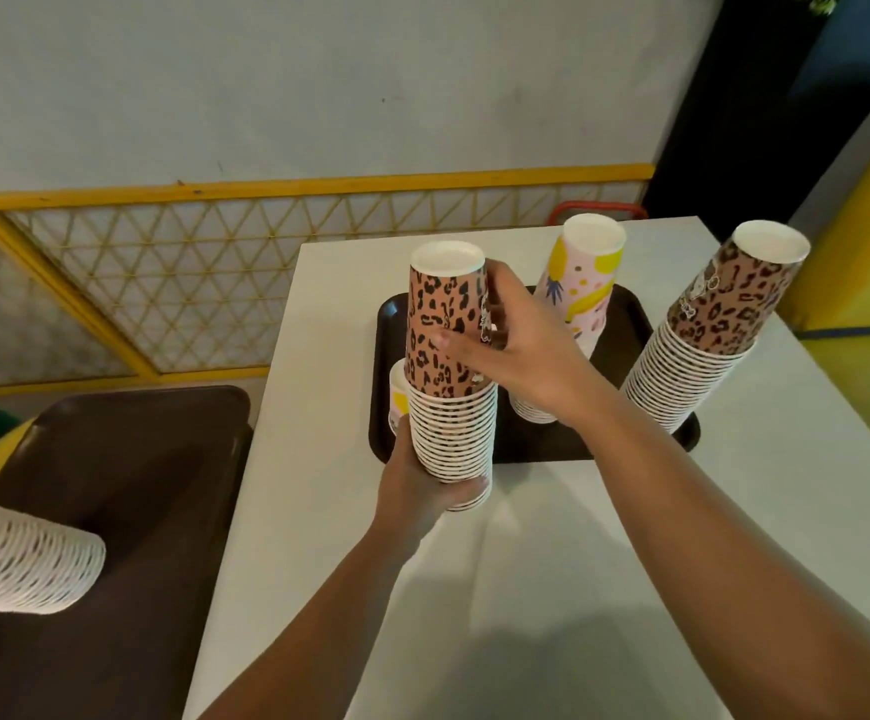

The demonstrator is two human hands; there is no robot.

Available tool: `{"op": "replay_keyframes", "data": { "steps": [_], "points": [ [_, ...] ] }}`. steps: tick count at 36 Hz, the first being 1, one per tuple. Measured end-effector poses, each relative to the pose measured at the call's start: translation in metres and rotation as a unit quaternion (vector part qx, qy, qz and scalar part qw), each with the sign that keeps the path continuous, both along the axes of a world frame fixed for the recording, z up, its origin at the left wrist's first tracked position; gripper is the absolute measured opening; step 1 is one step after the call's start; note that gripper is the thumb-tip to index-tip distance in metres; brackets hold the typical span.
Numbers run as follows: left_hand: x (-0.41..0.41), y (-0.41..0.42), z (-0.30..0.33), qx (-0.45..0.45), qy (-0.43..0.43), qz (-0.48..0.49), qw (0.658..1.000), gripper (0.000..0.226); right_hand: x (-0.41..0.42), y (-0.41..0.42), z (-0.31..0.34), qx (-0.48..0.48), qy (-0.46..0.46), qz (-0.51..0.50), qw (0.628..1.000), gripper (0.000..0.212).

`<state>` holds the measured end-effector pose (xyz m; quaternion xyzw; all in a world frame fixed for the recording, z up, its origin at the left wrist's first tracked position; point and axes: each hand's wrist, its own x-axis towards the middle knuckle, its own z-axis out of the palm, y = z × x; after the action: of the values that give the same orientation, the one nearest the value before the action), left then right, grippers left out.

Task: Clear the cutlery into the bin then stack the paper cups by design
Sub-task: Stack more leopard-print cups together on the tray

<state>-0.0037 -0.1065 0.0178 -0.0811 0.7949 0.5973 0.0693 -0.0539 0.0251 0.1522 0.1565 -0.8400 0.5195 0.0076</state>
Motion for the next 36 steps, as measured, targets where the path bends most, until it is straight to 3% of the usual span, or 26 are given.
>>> {"op": "replay_keyframes", "data": {
  "steps": [14,30,36],
  "points": [
    [-0.011,-0.022,0.0,0.021,-0.032,-0.051,0.998,0.12,-0.012,-0.018,-0.004,0.0,0.001,-0.026,1.0,0.066],
    [-0.01,-0.033,-0.011,0.033,-0.049,-0.084,0.995,0.114,-0.017,-0.02,0.001,-0.014,0.02,-0.077,0.997,0.053],
    [-0.009,-0.036,-0.016,0.053,-0.048,-0.063,0.995,0.112,-0.02,-0.023,0.018,-0.091,0.035,-0.11,0.989,0.05]
  ]
}}
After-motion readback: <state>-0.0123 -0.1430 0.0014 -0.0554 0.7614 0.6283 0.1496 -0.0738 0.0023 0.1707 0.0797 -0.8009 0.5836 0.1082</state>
